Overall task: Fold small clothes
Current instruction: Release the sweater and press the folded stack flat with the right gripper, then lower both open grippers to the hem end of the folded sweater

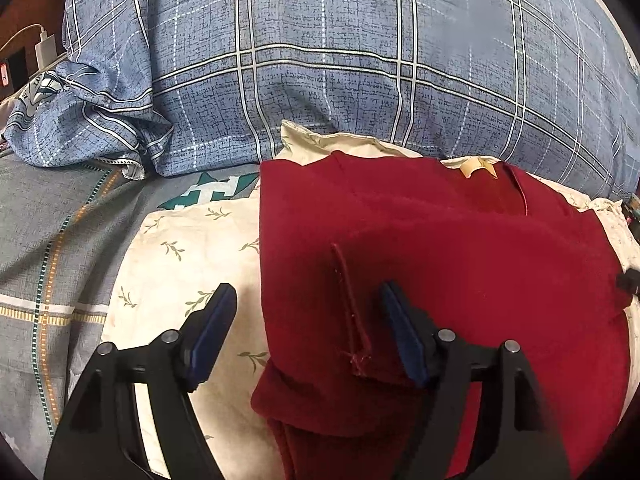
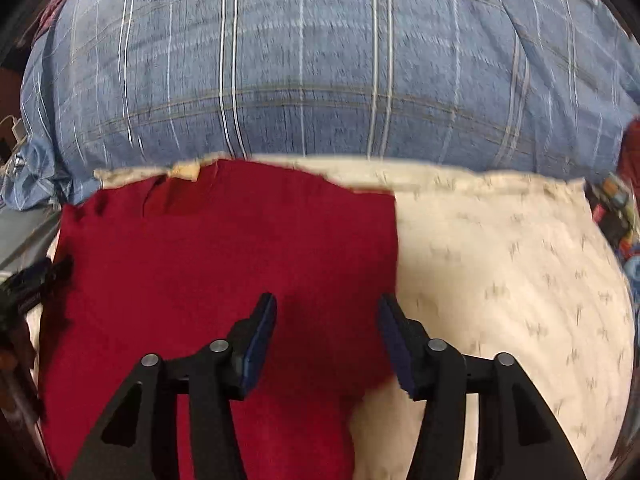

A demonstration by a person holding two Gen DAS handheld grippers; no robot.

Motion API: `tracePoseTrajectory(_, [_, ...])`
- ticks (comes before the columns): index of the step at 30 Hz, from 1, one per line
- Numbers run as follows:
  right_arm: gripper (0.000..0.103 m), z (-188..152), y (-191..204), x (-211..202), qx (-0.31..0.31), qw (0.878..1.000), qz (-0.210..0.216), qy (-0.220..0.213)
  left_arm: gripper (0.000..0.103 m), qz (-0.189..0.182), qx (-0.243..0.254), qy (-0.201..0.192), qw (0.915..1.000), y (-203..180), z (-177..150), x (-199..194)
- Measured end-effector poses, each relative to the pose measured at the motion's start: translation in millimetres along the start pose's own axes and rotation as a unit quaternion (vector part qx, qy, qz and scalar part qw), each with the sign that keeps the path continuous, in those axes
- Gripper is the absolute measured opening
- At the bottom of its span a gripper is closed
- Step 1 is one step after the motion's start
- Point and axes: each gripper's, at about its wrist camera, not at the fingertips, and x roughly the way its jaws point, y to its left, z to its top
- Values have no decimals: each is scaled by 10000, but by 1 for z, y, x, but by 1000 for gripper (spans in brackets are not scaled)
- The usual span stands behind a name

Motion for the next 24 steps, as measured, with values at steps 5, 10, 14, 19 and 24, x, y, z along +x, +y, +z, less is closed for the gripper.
tracePoseTrajectory(5, [61, -9, -11, 19, 94, 9992, -53, 381, 74, 6, -6, 85, 10000, 1, 0, -8])
tracePoseTrajectory(10, [62, -13, -20, -18, 92, 9998, 84, 183, 74, -121, 62, 142, 9998, 9, -8, -32])
tracePoseTrajectory(14, [64, -27, -30, -42, 114, 9991, 364, 167, 75, -147, 72, 188, 9997, 15, -24, -50])
tracePoseTrajectory(19, [69, -53, -33, -55, 223, 9982, 530, 197, 75, -308, -81, 355, 9989, 26, -54, -70])
tracePoseTrajectory(24, [70, -81, -27, -55, 239, 9943, 924, 476, 75, -515, -195, 603, 9967, 34, -83, -86])
